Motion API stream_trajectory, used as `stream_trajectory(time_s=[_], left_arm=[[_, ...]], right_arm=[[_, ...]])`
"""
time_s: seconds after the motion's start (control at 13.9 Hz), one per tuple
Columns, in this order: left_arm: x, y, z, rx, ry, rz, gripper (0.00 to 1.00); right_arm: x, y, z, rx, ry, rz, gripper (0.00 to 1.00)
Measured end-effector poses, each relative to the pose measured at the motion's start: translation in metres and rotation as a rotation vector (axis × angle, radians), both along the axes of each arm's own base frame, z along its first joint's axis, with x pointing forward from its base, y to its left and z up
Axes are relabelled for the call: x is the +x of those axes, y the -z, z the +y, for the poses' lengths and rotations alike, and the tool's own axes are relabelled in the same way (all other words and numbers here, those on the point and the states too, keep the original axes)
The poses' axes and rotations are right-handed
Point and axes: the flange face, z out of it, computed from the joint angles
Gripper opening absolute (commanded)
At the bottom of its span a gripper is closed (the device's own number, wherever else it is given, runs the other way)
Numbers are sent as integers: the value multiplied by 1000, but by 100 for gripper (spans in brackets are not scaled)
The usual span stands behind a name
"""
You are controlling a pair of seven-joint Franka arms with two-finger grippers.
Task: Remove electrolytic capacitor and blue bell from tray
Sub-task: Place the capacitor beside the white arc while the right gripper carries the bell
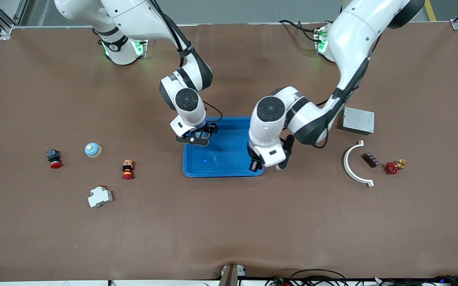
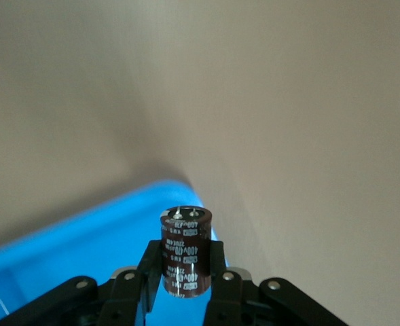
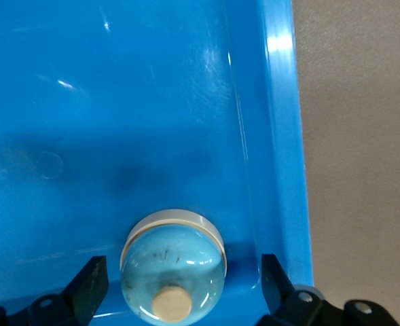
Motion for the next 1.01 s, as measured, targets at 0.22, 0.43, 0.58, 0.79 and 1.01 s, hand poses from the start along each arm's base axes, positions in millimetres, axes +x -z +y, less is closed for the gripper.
stream_trajectory(time_s=[0.22,0.43,0.58,0.79,1.01], left_arm=[[11,-17,50,54,108,33,0],[9,1,108,113,232,95,0],[5,22,143,140,297,152,0],[-7,55,177,158,369,234,0],[-19,81,198,174,395,269,0]], right_arm=[[-3,9,3,-3,-8,-4,100],[-13,14,14,-1,-29,-10,34],[-13,14,16,0,-31,-13,5],[-9,9,17,1,-31,-12,0],[14,-20,-3,-39,-92,77,0]])
